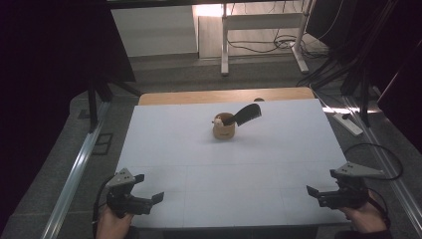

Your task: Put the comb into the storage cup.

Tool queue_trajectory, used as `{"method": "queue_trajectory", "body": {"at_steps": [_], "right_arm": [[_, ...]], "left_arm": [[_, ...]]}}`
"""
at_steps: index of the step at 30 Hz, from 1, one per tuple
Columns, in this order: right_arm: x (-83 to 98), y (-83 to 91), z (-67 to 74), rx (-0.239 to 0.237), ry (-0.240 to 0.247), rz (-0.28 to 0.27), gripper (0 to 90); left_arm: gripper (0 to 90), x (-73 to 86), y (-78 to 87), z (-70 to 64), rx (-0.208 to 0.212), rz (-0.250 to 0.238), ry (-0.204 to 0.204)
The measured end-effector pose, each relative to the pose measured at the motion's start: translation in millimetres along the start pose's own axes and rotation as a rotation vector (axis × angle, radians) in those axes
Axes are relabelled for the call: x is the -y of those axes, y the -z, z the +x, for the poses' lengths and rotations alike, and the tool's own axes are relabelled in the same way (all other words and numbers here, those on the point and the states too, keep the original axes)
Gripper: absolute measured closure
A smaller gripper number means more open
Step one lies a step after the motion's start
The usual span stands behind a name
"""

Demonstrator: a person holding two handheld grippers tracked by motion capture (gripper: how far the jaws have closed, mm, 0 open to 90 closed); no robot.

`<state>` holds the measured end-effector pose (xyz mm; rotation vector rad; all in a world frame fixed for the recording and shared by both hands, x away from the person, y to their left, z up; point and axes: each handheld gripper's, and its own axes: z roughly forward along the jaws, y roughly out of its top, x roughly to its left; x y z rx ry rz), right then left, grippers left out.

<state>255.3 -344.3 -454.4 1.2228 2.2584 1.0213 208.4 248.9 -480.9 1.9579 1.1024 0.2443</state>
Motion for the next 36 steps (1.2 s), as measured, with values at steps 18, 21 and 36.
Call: {"method": "queue_trajectory", "body": {"at_steps": [18, 21, 36], "right_arm": [[12.4, 5.4, -4.0, 0.051, 0.002, 0.051, 0.0], [13.1, 6.0, -3.9, 0.059, 0.004, 0.060, 0.0], [13.3, 0.5, -4.0, 0.096, -0.010, 0.170, 0.0]], "left_arm": [[0.0, 1.1, 1.3, 0.8, -0.012, 0.006, -0.001], [0.0, 0.8, 0.5, -0.3, -0.020, 0.016, -0.009], [0.0, 0.3, -0.6, -0.3, -0.021, 0.022, -0.005]]}}
